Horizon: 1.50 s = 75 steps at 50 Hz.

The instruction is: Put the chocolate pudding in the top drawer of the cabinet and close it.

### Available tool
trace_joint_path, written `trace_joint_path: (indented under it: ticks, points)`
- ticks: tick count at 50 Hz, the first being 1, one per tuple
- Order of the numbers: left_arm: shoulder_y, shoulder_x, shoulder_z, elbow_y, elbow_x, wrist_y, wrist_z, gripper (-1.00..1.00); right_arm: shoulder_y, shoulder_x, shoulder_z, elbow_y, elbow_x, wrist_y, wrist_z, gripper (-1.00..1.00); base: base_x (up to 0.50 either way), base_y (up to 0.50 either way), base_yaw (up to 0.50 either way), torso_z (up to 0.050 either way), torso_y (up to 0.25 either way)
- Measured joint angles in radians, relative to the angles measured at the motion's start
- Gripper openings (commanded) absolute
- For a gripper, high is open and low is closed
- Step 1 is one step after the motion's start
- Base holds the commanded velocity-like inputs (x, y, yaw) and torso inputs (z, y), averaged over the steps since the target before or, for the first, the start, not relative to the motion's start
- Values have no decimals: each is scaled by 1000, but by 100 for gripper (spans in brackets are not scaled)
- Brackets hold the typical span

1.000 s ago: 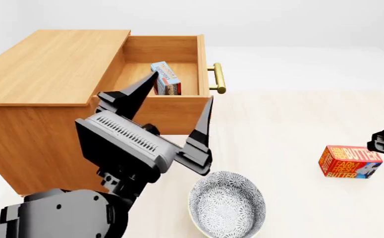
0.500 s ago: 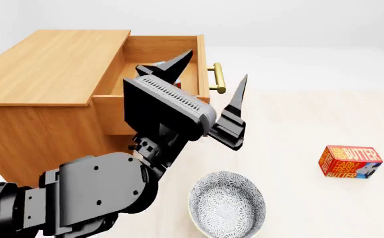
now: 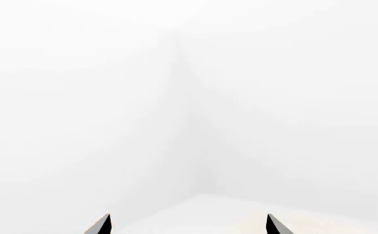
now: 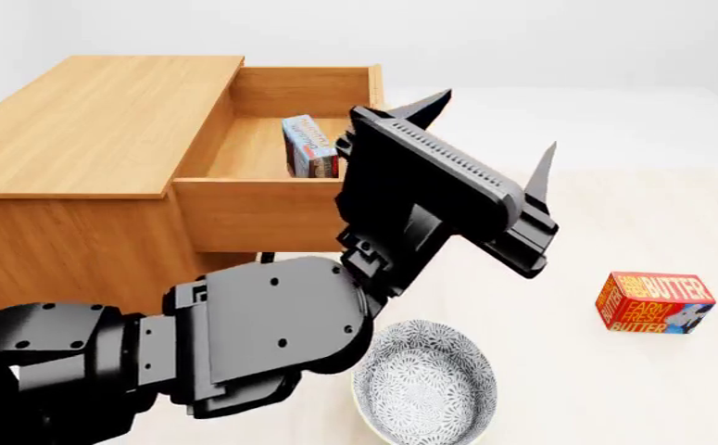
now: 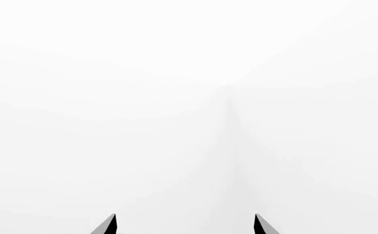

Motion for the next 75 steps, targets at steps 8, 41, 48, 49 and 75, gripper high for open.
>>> trace_joint_path:
  ticks: [8,41,48,49,75]
  points:
    - [-11,55,6,-16,-8,-26,-3,100,1,0,-7,11,3,-6,-6,100,0,0,0,0,0]
    - [18,220,54,-170,-13,-68,91,100,4,-6,-34,54,10,-32,-26,100,0,0,0,0,0]
    - [35,239,58,-211,-30,-74,117,100,5,-6,-40,59,10,-35,-27,100,0,0,0,0,0]
    - [37,241,58,-215,-32,-75,119,100,5,-7,-40,59,10,-35,-27,100,0,0,0,0,0]
    - [68,250,32,-298,-94,-95,128,100,-1,-5,-33,55,22,-40,-24,100,0,0,0,0,0]
